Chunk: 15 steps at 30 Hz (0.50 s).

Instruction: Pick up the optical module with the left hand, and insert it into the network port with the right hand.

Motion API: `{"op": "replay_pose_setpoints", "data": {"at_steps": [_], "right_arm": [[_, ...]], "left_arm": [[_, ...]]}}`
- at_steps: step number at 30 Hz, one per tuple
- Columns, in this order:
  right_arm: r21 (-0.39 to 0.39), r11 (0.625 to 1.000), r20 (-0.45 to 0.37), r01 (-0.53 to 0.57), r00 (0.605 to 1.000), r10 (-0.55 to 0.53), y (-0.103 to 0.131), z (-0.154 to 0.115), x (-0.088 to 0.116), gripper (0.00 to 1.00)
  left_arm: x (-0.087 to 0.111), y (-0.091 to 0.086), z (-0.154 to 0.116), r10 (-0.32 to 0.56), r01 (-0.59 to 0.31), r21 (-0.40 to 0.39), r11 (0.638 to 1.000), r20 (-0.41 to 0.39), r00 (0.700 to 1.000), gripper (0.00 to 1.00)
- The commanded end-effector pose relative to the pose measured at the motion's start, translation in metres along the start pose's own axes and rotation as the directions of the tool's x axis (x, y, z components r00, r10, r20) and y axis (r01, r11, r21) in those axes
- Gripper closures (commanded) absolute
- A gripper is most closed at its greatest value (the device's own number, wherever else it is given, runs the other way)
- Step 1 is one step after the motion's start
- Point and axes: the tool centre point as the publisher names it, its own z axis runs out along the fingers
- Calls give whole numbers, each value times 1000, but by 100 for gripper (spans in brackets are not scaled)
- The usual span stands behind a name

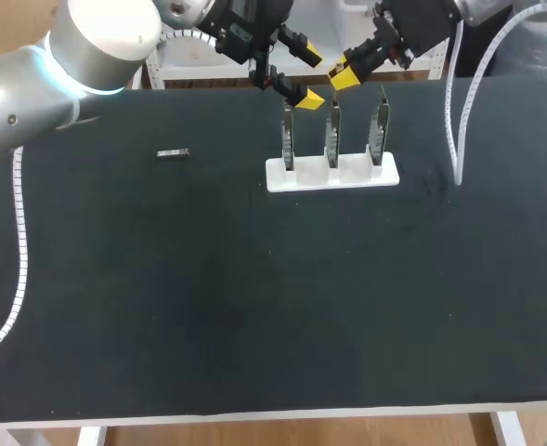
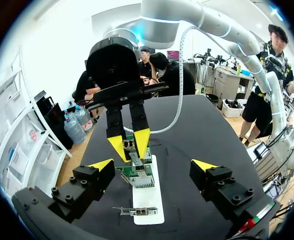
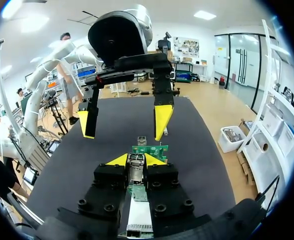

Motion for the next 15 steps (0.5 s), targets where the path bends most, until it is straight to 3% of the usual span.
{"op": "replay_pose_setpoints", "data": {"at_steps": [1, 15], "right_arm": [[-69, 998, 0, 0, 1000, 0, -7, -1, -1, 100], [-78, 997, -21, 12, 1000, -14, -4, -1, -3, 100]], "left_arm": [[-1, 0, 0, -1, 1, -1, 1000, -4, 1000, 0], [-1, 0, 0, -1, 1, -1, 1000, -4, 1000, 0]]}}
